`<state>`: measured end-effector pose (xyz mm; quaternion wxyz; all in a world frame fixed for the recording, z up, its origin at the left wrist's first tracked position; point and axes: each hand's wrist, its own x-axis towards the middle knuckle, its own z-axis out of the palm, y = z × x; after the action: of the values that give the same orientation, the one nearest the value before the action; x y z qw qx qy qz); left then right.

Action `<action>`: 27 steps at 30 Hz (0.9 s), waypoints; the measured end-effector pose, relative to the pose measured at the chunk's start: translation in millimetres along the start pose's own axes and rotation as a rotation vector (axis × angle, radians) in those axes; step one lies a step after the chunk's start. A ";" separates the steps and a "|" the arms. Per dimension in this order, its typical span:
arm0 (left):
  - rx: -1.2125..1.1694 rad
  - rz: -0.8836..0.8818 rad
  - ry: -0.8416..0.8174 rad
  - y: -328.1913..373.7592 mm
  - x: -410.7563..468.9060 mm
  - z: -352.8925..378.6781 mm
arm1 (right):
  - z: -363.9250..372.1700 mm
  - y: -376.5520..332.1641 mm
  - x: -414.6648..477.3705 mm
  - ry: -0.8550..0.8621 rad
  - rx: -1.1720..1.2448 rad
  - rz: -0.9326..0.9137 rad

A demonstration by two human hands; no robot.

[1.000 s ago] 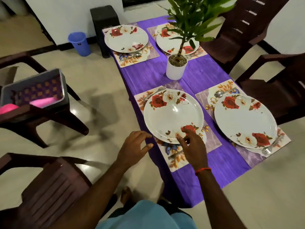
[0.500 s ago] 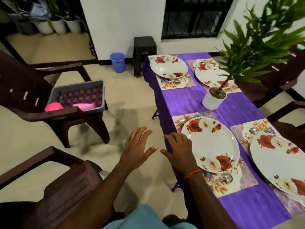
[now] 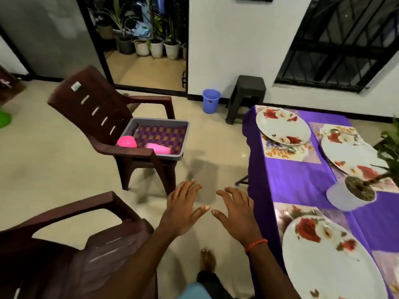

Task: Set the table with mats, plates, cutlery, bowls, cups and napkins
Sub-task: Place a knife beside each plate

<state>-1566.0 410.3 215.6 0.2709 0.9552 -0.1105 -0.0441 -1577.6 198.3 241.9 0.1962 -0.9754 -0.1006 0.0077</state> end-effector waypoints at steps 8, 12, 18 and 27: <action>-0.054 -0.151 0.038 -22.1 92.9 -18.1 | -4.3 21.9 128.2 -0.052 0.016 -0.082; -0.039 -0.189 0.073 -22.5 131.0 -30.4 | 0.2 18.6 180.2 -0.082 0.026 -0.159; -0.070 -0.306 0.090 -49.2 155.3 -36.8 | 19.6 5.9 235.3 -0.163 0.089 -0.232; -0.082 -0.437 0.195 -128.3 211.3 -61.8 | 60.4 -31.0 340.0 -0.277 0.074 -0.349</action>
<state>-1327.7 498.3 195.3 0.3029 0.9444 0.1272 -0.0138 -1253.8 317.0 206.4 0.2144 -0.9249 -0.2935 0.1112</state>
